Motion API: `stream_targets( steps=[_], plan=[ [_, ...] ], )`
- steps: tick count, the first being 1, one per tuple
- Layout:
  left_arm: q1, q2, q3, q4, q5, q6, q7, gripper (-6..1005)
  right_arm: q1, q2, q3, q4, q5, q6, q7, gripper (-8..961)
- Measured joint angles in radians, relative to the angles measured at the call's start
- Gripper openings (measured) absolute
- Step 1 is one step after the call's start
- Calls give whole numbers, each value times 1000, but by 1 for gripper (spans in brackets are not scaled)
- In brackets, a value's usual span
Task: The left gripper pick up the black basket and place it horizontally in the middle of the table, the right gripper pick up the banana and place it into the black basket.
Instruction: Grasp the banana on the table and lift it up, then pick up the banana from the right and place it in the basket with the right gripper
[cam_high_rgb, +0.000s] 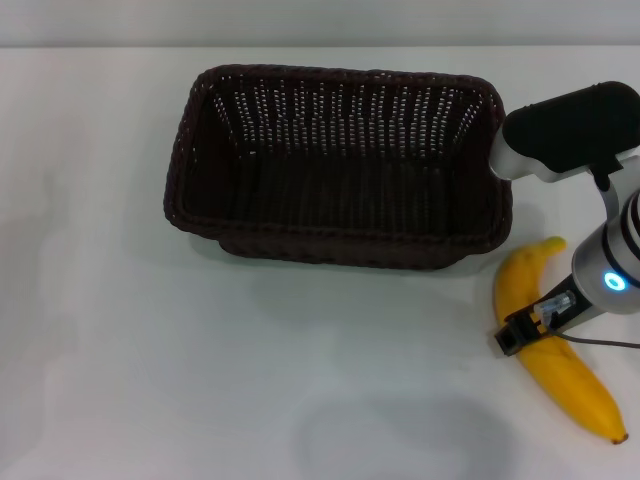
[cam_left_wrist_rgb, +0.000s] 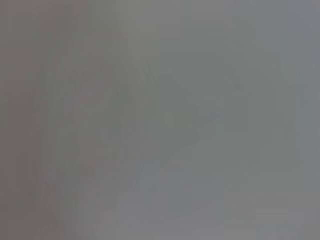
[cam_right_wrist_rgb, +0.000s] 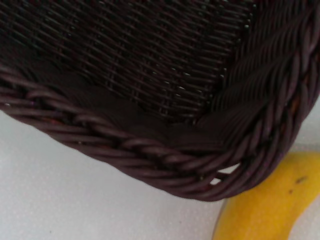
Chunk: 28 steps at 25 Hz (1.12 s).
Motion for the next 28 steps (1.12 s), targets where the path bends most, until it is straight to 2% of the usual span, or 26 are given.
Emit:
stream_targets(
  steps=[7, 13, 20, 24, 28],
  plan=[
    [0, -1, 0, 0, -2, -1, -2, 712, 4, -4, -1, 6, -9, 5, -40, 481],
    [0, -1, 0, 0, -3, -5, -6, 712, 3, -8, 35, 25, -81, 49, -75, 492],
    [-1, -1, 0, 2, -4, -10, -6, 712, -11, -10, 204, 105, -240, 84, -203, 505],
    [-1, -1, 0, 3, -4, -13, -7, 712, 10, -6, 267, 157, -279, 53, -271, 512],
    [-1, -1, 0, 3, -12, -14, -8, 712, 46, -6, 271, 200, -277, 6, -309, 519]
  ],
)
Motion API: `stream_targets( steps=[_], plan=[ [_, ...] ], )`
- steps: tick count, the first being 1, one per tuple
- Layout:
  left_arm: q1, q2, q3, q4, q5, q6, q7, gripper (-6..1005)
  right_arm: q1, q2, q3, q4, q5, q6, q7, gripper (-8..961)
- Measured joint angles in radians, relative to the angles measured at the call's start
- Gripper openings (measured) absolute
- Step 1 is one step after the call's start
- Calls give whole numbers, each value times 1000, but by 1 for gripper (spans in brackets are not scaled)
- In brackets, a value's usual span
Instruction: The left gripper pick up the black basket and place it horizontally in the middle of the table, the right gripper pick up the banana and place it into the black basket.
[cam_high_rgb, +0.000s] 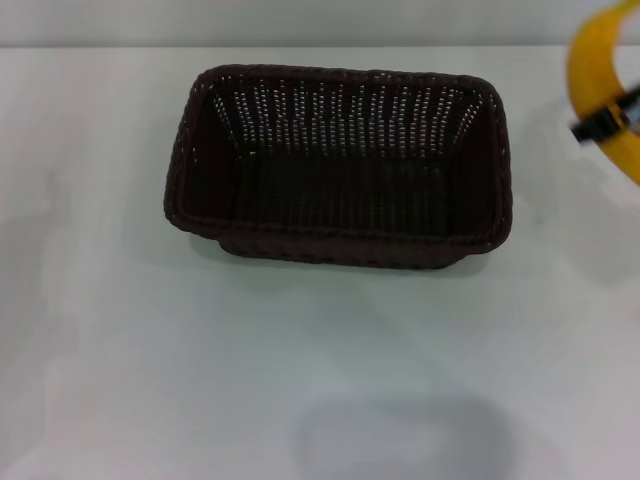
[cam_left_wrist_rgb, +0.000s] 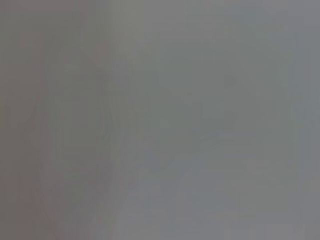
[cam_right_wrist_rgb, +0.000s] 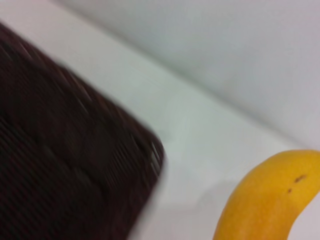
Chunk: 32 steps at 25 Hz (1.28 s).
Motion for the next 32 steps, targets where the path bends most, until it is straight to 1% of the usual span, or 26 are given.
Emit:
stream_targets(
  steps=[1, 4, 5, 9, 10, 11, 14, 18, 20, 22, 23, 24, 26, 29, 31, 32],
  plan=[
    [0, 0, 0, 0, 0, 0, 0, 712, 47, 2, 1, 17, 33, -42, -41, 521],
    [-3, 1, 1, 0, 0, 0, 0, 712, 86, 2, 1, 18, 89, -117, -78, 527],
    [-6, 1, 2, 0, 0, 0, 0, 712, 96, 3, 1, 14, 118, -172, -99, 528],
    [-20, 1, 6, 0, 1, 0, 0, 712, 100, 3, -8, -34, 264, -369, -229, 536],
    [-23, 0, 6, -1, 2, 0, 0, 712, 102, 3, -9, -92, 348, -435, -318, 538],
    [-25, 0, 6, -1, 3, 0, 0, 712, 102, 3, -9, -92, 348, -435, -318, 539],
    [-31, -1, 7, -4, 4, 0, 0, 712, 128, 3, -6, -226, 483, -478, -464, 545],
    [-37, -2, 7, -6, 5, 0, -1, 712, 175, 6, -13, -402, 584, -496, -611, 552],
    [-37, -2, 7, -7, 5, 0, -4, 712, 197, 9, -20, -464, 622, -509, -660, 556],
    [-36, -2, 7, -7, 5, 0, -9, 712, 206, 9, -21, -496, 661, -516, -697, 560],
    [-36, -2, 7, -8, 5, 1, -11, 712, 195, 9, -19, -494, 706, -521, -739, 561],
    [-36, -2, 7, -8, 5, 1, -12, 712, 195, 9, -19, -494, 706, -521, -739, 563],
    [-35, -2, 7, -7, 6, 1, -12, 712, 169, 5, -13, -462, 730, -523, -759, 567],
    [-35, -2, 7, -5, 6, 1, -14, 712, 101, 2, 16, -373, 743, -522, -775, 572],
    [-35, -2, 7, -5, 5, 1, -14, 712, 49, 3, 58, -311, 748, -525, -785, 576],
    [-35, -2, 7, -4, 5, 1, -14, 712, 25, 4, 79, -291, 762, -533, -788, 650]
  ],
)
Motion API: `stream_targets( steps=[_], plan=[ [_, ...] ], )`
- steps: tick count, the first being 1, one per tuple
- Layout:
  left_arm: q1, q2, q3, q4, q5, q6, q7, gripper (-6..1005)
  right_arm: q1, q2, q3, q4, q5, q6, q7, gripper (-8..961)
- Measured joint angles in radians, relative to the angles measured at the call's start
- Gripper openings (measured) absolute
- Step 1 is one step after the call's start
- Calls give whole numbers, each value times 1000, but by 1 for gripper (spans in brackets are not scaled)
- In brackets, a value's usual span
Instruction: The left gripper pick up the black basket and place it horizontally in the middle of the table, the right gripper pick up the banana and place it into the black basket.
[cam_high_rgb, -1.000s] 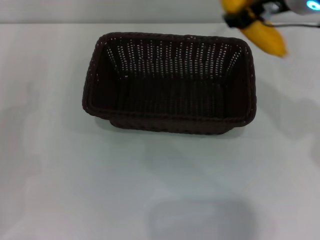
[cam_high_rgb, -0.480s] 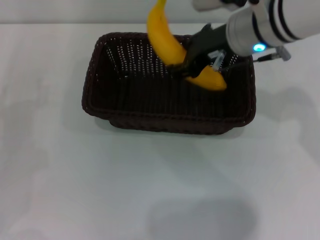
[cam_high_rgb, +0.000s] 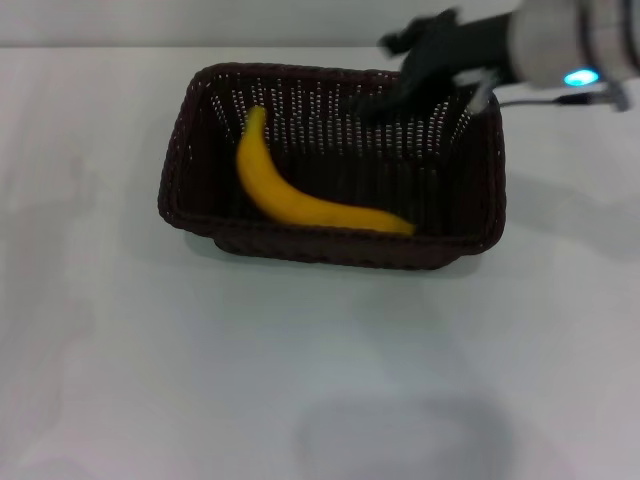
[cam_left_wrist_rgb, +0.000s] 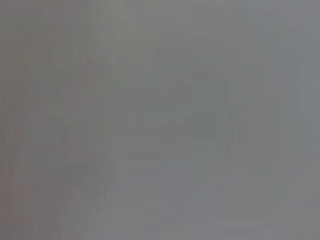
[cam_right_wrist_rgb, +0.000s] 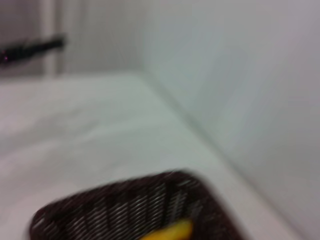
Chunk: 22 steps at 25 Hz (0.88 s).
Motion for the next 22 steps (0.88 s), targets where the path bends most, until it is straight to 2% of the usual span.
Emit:
stream_targets(
  steps=[2, 5, 6, 8, 10, 13, 16, 19, 22],
  plan=[
    [0, 0, 0, 1, 0, 0, 0, 712, -61, -1, 59, 33, 68, -30, -19, 797],
    [1, 0, 0, 1, 0, 0, 0, 712, -141, -2, 160, 15, 274, -66, -123, 841],
    [1, -1, 0, 1, 0, 0, 0, 712, -179, -3, 212, -33, 428, -67, -225, 856],
    [5, -2, 0, -1, 0, 0, 0, 712, -231, -5, 289, -175, 757, -26, -456, 871],
    [9, -2, -1, -4, -1, 3, 1, 712, -241, -8, 359, -394, 1067, 70, -688, 871],
    [5, -3, -2, -23, -2, 13, 5, 712, -223, -11, 507, -780, 1378, 262, -1019, 871],
    [-2, -3, -1, -31, 0, 7, 7, 712, -236, -6, 651, -1043, 1517, 358, -1366, 871],
    [2, -3, -3, -31, -1, 10, 7, 712, -255, -4, 709, -1158, 1520, 310, -1611, 872],
    [10, -3, -7, -31, -4, 22, 15, 712, -255, -3, 729, -1226, 1522, 221, -1760, 872]
  ],
)
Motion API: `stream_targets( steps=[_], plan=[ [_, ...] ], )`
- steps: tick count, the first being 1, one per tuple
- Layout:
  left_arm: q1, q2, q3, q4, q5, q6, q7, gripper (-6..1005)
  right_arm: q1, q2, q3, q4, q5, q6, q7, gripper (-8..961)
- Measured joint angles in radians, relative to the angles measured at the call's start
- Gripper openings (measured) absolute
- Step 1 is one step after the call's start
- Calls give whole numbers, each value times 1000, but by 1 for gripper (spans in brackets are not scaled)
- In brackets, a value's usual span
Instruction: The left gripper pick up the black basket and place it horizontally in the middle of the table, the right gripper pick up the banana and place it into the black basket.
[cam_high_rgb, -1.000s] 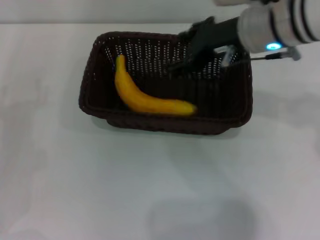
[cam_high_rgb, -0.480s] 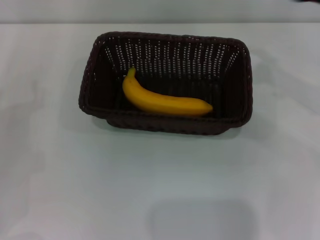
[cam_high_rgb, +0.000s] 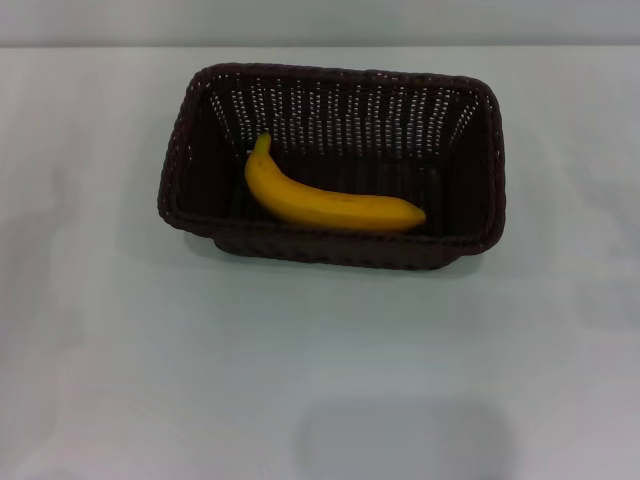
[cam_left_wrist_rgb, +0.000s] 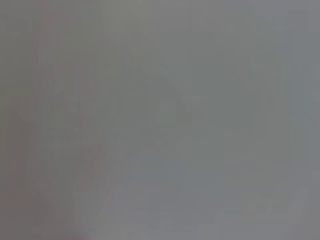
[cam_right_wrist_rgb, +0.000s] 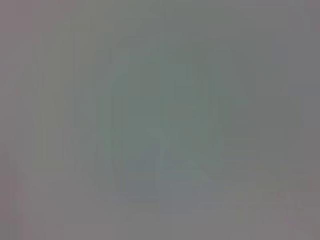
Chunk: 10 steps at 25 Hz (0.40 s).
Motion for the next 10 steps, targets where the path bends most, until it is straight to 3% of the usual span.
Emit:
stream_targets(
  steps=[10],
  plan=[
    [-19, -2, 0, -41, -1, 9, 85, 712, 11, 2, 3, -46, 14, -182, -83, 872]
  ],
)
